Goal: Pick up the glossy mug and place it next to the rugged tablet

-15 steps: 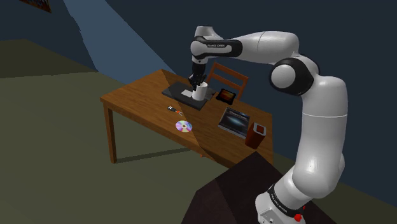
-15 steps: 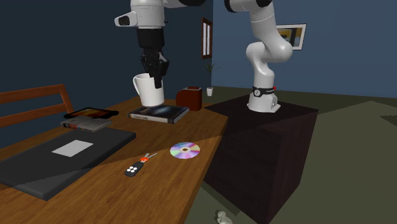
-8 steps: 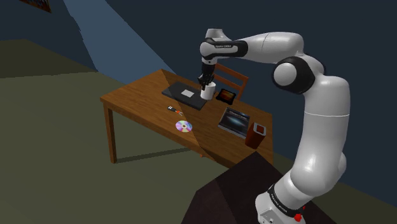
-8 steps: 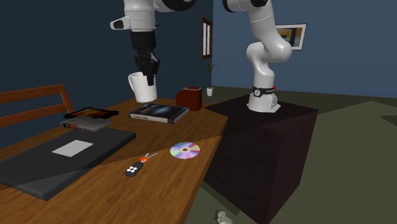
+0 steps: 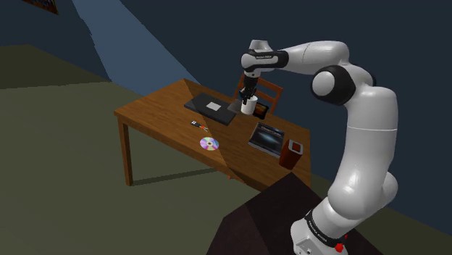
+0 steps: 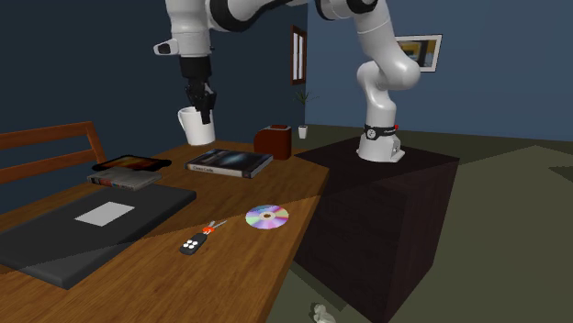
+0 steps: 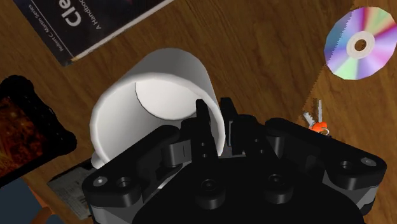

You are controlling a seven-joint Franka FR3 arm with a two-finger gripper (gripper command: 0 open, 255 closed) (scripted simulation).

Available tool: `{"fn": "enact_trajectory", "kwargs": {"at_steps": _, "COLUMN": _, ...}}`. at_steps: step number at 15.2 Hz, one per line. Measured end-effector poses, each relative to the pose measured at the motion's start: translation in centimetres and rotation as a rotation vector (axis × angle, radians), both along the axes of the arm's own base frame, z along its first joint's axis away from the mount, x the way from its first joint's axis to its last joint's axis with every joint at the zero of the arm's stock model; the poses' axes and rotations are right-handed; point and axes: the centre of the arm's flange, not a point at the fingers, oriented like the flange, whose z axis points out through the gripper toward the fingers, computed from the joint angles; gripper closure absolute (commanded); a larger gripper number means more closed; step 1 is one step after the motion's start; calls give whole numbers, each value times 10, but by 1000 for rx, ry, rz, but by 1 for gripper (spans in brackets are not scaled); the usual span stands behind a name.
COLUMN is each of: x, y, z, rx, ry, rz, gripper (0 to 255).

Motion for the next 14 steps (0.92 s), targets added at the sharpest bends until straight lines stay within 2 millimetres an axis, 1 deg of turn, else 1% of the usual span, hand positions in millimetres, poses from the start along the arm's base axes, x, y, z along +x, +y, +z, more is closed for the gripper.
{"fn": "enact_trajectory", "kwargs": {"at_steps": 2, "x": -4, "y": -28, "z": -5, "rx": 0, "ry": 0, "rz": 0, "gripper": 255}}
{"fn": "enact_trajectory", "kwargs": {"at_steps": 4, "x": -12, "y": -51, "z": -8, "rx": 0, "ry": 0, "rz": 0, "gripper": 255}}
{"fn": "enact_trajectory", "kwargs": {"at_steps": 5, "x": -11, "y": -65, "z": -9, "rx": 0, "ry": 0, "rz": 0, "gripper": 255}}
{"fn": "enact_trajectory", "kwargs": {"at_steps": 8, "x": -19, "y": -102, "z": -18, "rx": 0, "ry": 0, "rz": 0, "gripper": 255}}
{"fn": "enact_trajectory", "kwargs": {"at_steps": 10, "x": -20, "y": -129, "z": -20, "rx": 0, "ry": 0, "rz": 0, "gripper": 255}}
{"fn": "enact_trajectory", "kwargs": {"at_steps": 14, "x": -26, "y": -177, "z": -34, "rx": 0, "ry": 1, "rz": 0, "gripper": 255}}
